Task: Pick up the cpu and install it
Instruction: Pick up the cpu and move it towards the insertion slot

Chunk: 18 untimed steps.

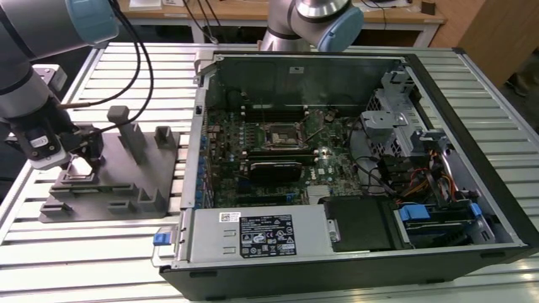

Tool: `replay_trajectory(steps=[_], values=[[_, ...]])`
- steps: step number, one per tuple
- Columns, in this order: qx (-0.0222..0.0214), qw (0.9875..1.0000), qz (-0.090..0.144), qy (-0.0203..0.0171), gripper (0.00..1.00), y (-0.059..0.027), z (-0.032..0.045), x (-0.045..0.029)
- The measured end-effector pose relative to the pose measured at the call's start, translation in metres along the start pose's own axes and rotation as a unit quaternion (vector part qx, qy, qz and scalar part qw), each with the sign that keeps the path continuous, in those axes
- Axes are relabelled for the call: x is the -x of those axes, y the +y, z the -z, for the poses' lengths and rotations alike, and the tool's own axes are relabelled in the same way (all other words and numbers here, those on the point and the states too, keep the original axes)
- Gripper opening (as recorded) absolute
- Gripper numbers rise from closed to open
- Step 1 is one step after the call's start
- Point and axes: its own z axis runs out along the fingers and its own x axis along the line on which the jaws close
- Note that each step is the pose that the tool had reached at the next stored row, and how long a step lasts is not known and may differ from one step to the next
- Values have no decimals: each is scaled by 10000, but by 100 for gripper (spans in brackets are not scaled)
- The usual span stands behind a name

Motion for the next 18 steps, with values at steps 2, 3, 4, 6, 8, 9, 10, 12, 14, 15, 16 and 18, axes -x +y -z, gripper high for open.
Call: replay_trajectory(steps=[2,3,4,6,8,9,10,12,14,15,16,18], values=[[0,10000,0,-1,60,-1,-8,0],[0,10000,1,0,60,-1,-11,0],[0,10000,2,0,60,-1,-14,1],[0,10000,3,0,60,-2,-20,1],[0,10000,4,0,60,-2,-28,1],[0,10000,4,0,60,-2,-31,1],[0,10000,4,1,60,-2,-34,1],[-1,10000,5,1,60,-3,-37,1],[-1,10000,4,1,60,-3,-37,1],[-1,10000,5,1,58,-3,-38,1],[-1,10000,5,1,53,-3,-38,1],[0,10000,5,-1,53,-2,-32,1]])
